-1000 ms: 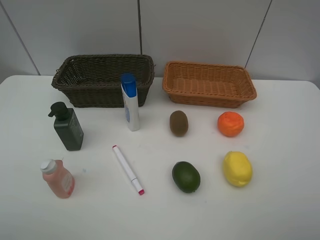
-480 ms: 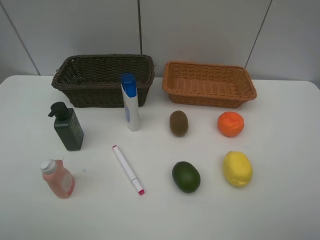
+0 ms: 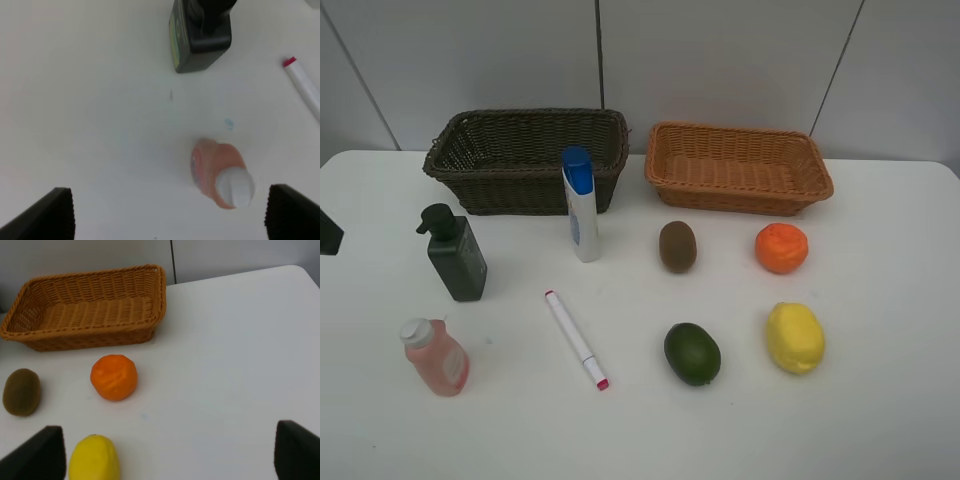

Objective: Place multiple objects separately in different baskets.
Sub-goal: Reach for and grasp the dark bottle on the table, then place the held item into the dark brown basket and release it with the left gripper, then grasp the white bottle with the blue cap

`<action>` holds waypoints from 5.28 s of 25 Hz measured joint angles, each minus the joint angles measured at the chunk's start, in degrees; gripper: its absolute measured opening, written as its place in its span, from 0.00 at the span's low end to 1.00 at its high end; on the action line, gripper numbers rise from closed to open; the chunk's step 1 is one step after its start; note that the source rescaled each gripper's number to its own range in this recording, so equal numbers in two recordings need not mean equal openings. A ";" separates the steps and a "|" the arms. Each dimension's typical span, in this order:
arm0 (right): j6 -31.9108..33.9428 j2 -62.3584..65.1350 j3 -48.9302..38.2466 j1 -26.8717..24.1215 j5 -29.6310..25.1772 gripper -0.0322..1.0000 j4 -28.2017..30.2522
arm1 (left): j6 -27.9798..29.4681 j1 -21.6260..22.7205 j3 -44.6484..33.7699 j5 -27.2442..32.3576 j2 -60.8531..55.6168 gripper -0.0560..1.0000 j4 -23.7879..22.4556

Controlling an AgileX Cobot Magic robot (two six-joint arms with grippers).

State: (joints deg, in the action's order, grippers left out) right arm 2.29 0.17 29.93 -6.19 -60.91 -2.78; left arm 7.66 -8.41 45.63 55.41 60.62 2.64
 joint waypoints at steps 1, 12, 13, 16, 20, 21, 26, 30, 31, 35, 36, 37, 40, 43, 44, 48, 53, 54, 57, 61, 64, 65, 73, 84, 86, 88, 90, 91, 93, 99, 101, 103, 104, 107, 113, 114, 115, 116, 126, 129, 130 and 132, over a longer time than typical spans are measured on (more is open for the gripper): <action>0.00 0.00 0.00 0.00 0.00 0.96 0.00 | 0.17 0.00 1.86 -0.14 4.02 1.00 0.73; 0.00 0.00 0.00 0.00 0.00 0.96 0.00 | 3.48 -4.36 16.86 -0.90 37.12 1.00 2.62; 0.00 0.00 0.00 0.00 0.00 0.96 0.00 | 3.60 -4.43 17.42 -0.96 38.67 1.00 2.58; 0.00 0.00 0.00 0.00 0.00 0.96 0.00 | 3.68 -4.43 17.95 -1.93 41.75 1.00 2.46; 0.00 0.00 0.00 0.00 0.00 0.96 0.00 | 3.73 -4.43 17.95 -4.07 44.26 1.00 1.67; 0.00 0.00 0.00 0.00 0.00 0.96 0.00 | 3.73 -4.43 17.95 -4.49 44.74 1.00 1.67; 0.00 0.00 0.00 0.00 0.00 0.96 0.00 | 4.16 -4.43 17.95 -6.66 46.24 1.00 1.67; 0.00 0.00 0.00 0.00 0.00 0.96 0.00 | 4.91 -4.43 17.95 -6.91 46.24 0.76 1.67; 0.00 0.00 0.00 0.00 0.00 0.96 0.00 | 4.97 -4.43 17.95 -6.91 46.24 0.61 1.61; 0.00 0.00 0.00 0.00 0.00 0.96 0.00 | 4.97 -4.43 18.01 -6.91 46.24 0.40 0.91; 0.00 0.00 0.00 0.00 0.00 0.96 0.00 | 4.97 -4.43 18.01 -6.86 46.24 0.40 0.83; 0.00 0.00 0.00 0.00 0.00 0.96 0.00 | 4.97 -4.48 18.01 -6.73 46.24 0.40 0.78; 0.00 0.00 0.00 0.00 0.00 0.96 0.00 | 4.30 -4.48 18.86 -4.42 44.89 0.40 0.19; 0.00 0.00 0.00 0.00 0.00 0.96 0.00 | 3.12 -4.48 23.82 0.81 41.55 0.40 0.02; 0.00 0.00 0.00 0.00 0.00 0.96 0.00 | 2.71 -4.48 26.90 2.65 40.79 0.40 0.02; 0.00 0.00 0.00 0.00 0.00 0.96 0.00 | 0.46 -4.11 41.34 7.55 41.36 0.40 0.02; 0.00 0.00 0.00 0.00 0.00 0.96 0.00 | -0.49 -1.36 59.80 12.34 51.38 0.40 0.13; 0.00 0.00 0.00 0.00 0.00 0.96 0.00 | -0.56 -0.61 63.35 13.28 54.19 0.40 0.07; 0.00 0.00 0.00 0.00 0.00 0.96 0.00 | -0.75 1.18 71.61 13.29 62.04 0.40 -0.03; 0.00 0.00 0.00 0.00 0.00 0.96 0.00 | -0.98 2.36 77.93 13.29 69.92 0.40 -0.79; 0.00 0.00 0.00 0.00 0.00 0.96 0.00 | -1.99 2.29 79.32 13.29 73.43 0.40 -0.72; 0.00 0.00 0.00 0.00 0.00 0.96 0.00 | -2.31 2.23 79.32 13.29 74.22 0.44 -0.65; 0.00 0.00 0.00 0.00 0.00 0.96 0.00 | 1.39 2.12 80.69 13.23 75.04 0.96 -0.01; 0.00 0.00 0.00 0.00 0.00 0.96 0.00 | 1.82 -0.49 73.56 13.30 62.27 0.97 6.88; 0.00 0.00 0.00 0.00 0.00 0.96 0.00 | 2.44 -3.28 70.33 13.30 58.55 0.97 6.93; 0.00 0.00 0.00 0.00 0.00 0.96 0.00 | 4.01 -6.48 67.95 13.30 56.40 0.97 6.92; 0.00 0.00 0.00 0.00 0.00 0.96 0.00 | 6.18 -9.94 66.73 13.30 55.59 0.97 6.99; 0.00 0.00 0.00 0.00 0.00 0.96 0.00 | 7.24 -11.30 66.19 13.30 55.59 0.97 7.10; 0.00 0.00 0.00 0.00 0.00 0.96 0.00 | 9.78 -14.12 65.45 13.30 55.94 0.97 7.17; 0.00 0.00 0.00 0.00 0.00 0.96 0.00 | 14.01 -17.99 65.34 13.25 58.63 0.97 6.86; 0.00 0.00 0.00 0.00 0.00 0.96 0.00 | 15.56 -18.06 65.34 13.25 59.75 0.97 6.58; 0.00 0.00 0.00 0.00 0.00 0.96 0.00 | 16.94 -18.06 65.34 13.25 60.88 0.97 6.53; 0.00 0.00 0.00 0.00 0.00 0.96 0.00 | 17.55 -18.06 65.34 13.25 61.52 0.97 6.47; 0.00 0.00 0.00 0.00 0.00 0.96 0.00 | 19.29 -18.06 65.34 13.25 63.60 0.97 6.67; 0.00 0.00 0.00 0.00 0.00 0.96 0.00 | 20.62 -18.06 65.34 13.36 68.01 0.97 7.33; 0.00 0.00 0.00 0.00 0.00 0.96 0.00 | 20.68 -18.06 65.34 13.36 68.88 0.97 7.36; 0.00 0.00 0.00 0.00 0.00 0.96 0.00 | 20.82 -18.06 65.34 13.36 69.71 0.97 7.36; 0.00 0.00 0.00 0.00 0.00 0.96 0.00 | 20.82 -18.06 65.34 13.36 70.32 0.97 7.36; 0.00 0.00 0.00 0.00 0.00 0.96 0.00 | 19.70 -18.06 65.41 13.37 70.65 0.39 6.39; 0.00 0.00 0.00 0.00 0.00 0.96 0.00 | 18.37 -18.06 65.41 13.37 70.59 0.36 6.88; 0.00 0.00 0.00 0.00 0.00 0.96 0.00 | 17.99 -18.06 65.41 13.37 70.37 0.36 6.95; 0.00 0.00 0.00 0.00 0.00 0.96 0.00 | 17.09 -18.06 65.41 13.37 69.71 0.36 7.19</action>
State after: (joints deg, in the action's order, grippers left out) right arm 2.29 0.17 29.93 -6.19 -60.91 -2.78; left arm 24.76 -26.47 111.03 68.78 130.33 9.84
